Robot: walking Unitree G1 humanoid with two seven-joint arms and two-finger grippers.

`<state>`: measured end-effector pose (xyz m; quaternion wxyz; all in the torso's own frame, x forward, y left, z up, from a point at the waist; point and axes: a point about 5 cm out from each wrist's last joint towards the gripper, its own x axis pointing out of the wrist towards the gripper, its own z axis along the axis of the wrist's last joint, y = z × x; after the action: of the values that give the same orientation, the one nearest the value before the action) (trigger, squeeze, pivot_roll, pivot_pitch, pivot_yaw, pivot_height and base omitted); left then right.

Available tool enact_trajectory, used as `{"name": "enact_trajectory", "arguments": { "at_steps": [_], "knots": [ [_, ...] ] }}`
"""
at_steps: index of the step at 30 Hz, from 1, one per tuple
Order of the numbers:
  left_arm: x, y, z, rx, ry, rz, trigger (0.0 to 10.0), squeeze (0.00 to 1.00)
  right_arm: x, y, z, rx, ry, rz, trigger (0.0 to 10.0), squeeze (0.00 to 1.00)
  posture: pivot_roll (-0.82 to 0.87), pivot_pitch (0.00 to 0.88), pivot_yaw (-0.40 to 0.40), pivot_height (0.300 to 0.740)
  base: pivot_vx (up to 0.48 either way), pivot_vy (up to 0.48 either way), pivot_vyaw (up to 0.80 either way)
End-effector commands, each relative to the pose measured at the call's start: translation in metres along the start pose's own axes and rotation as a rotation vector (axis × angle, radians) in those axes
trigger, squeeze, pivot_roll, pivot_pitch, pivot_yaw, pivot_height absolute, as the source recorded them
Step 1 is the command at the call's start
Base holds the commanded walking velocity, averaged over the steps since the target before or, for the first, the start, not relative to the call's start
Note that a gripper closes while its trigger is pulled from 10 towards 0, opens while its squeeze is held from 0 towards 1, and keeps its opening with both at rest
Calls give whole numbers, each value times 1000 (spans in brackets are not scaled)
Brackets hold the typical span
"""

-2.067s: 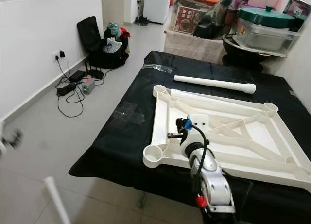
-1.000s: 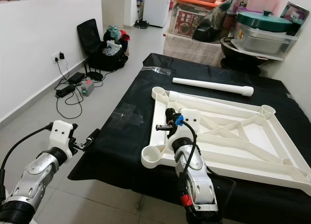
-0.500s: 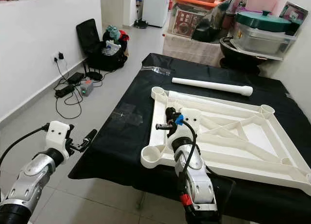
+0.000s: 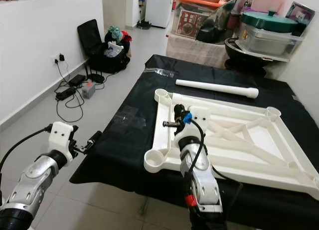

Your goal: Building children table

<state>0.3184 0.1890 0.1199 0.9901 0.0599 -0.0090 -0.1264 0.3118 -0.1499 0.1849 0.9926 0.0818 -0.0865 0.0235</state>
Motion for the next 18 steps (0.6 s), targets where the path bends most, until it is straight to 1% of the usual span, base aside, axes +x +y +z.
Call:
{"name": "enact_trajectory", "arguments": {
  "at_steps": [1,18],
  "knots": [
    [2,-4,4,4,-7,-19,10000,0,0,-6,-1,-7,-5,-34,10000,0,54,0,-110,740,0,401,-800],
    [8,-3,16,14,-46,-31,10000,0,4,-7,2,-6,-30,-55,10000,0,55,0,-104,740,0,477,-800]
  ]
}}
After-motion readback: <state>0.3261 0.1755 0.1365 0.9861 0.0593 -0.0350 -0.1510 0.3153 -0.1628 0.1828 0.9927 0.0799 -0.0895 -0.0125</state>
